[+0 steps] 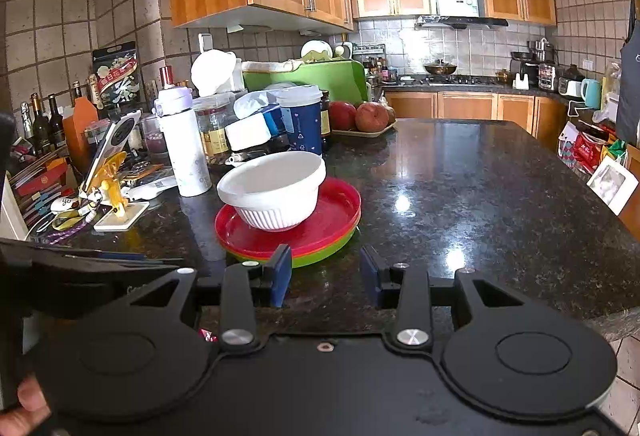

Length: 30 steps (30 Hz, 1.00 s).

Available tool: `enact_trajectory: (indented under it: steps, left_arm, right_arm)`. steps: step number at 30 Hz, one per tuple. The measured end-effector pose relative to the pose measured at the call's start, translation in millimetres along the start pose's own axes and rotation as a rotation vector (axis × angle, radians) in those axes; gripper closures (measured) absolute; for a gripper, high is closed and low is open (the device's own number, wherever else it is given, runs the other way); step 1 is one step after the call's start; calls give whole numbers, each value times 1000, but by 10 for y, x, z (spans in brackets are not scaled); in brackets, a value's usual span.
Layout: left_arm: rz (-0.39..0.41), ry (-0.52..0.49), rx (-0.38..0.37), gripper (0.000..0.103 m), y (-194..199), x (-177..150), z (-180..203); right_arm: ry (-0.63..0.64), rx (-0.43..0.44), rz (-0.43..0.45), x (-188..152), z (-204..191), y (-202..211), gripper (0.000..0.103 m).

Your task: Organize plates and bowls

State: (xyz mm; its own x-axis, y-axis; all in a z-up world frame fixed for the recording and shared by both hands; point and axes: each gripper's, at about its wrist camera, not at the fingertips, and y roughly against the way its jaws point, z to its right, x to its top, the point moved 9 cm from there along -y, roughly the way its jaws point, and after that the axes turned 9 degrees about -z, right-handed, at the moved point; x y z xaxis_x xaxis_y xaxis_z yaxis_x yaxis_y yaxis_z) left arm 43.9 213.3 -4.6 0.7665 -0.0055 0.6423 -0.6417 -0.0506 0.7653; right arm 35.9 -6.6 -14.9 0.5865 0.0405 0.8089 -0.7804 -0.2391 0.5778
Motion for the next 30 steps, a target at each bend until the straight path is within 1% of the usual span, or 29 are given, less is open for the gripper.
enact_trajectory:
  steps: [22, 30]
  left_arm:
    - [21, -2, 1, 57, 83, 13, 12]
    - [17, 0, 3, 57, 82, 25, 22]
  right_arm:
    - [15, 11, 16, 21, -53, 26, 63]
    - [19, 19, 15, 32, -75, 7, 63]
